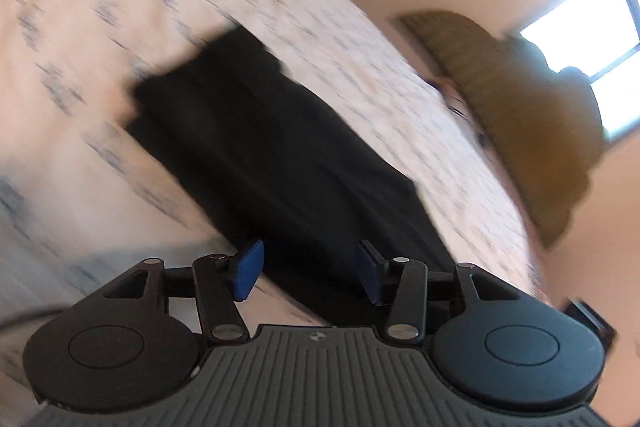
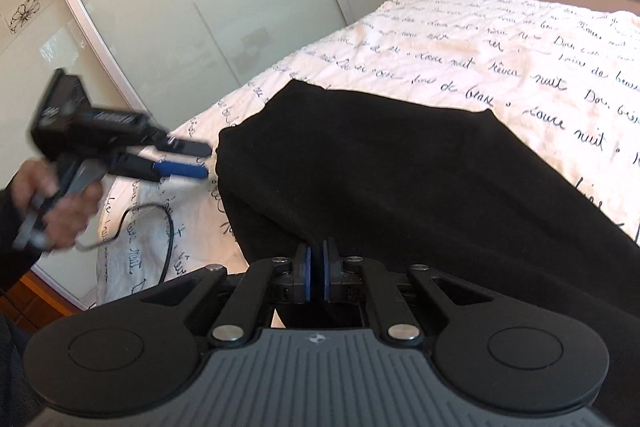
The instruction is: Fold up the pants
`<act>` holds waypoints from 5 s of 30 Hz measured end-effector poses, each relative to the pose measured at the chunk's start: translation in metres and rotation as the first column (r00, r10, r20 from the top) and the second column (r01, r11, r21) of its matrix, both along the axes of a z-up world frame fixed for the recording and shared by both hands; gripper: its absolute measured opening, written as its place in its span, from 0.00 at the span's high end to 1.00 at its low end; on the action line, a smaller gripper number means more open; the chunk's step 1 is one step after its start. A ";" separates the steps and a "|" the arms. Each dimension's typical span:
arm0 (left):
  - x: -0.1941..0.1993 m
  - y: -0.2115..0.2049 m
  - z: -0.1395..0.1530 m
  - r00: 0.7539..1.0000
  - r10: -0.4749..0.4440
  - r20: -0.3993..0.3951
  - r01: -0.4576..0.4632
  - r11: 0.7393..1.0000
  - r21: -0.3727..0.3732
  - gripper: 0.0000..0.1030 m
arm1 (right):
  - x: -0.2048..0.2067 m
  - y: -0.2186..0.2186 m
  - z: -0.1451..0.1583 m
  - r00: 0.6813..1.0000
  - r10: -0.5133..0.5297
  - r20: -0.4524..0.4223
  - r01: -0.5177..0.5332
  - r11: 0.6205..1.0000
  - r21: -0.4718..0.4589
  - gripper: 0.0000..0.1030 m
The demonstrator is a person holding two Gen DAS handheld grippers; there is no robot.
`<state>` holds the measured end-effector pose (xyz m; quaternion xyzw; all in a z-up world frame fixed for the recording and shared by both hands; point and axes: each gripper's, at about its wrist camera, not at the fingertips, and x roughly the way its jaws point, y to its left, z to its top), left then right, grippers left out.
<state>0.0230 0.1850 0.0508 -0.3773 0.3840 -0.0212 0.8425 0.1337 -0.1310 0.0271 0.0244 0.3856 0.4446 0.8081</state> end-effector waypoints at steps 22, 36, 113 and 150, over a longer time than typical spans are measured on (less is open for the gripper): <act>0.056 -0.078 -0.059 0.982 -0.104 -0.158 0.083 0.987 -0.136 0.97 | -0.038 -0.054 -0.008 0.928 -0.344 -0.145 0.365 0.916 0.165 0.30; 0.047 -0.067 -0.046 0.981 -0.141 -0.137 0.125 0.985 -0.118 0.96 | -0.107 -0.294 -0.033 0.260 -0.747 -0.612 0.964 0.166 0.207 0.27; 0.048 -0.063 -0.058 0.966 -0.195 -0.167 0.179 0.978 -0.108 0.79 | -0.203 -0.382 -0.064 -0.079 -0.748 -0.659 0.954 -0.249 0.169 0.89; 0.048 -0.061 -0.057 0.965 -0.202 -0.165 0.190 0.978 -0.085 0.78 | -0.232 -0.397 -0.066 -0.003 -0.800 -0.600 0.958 -0.174 0.227 0.95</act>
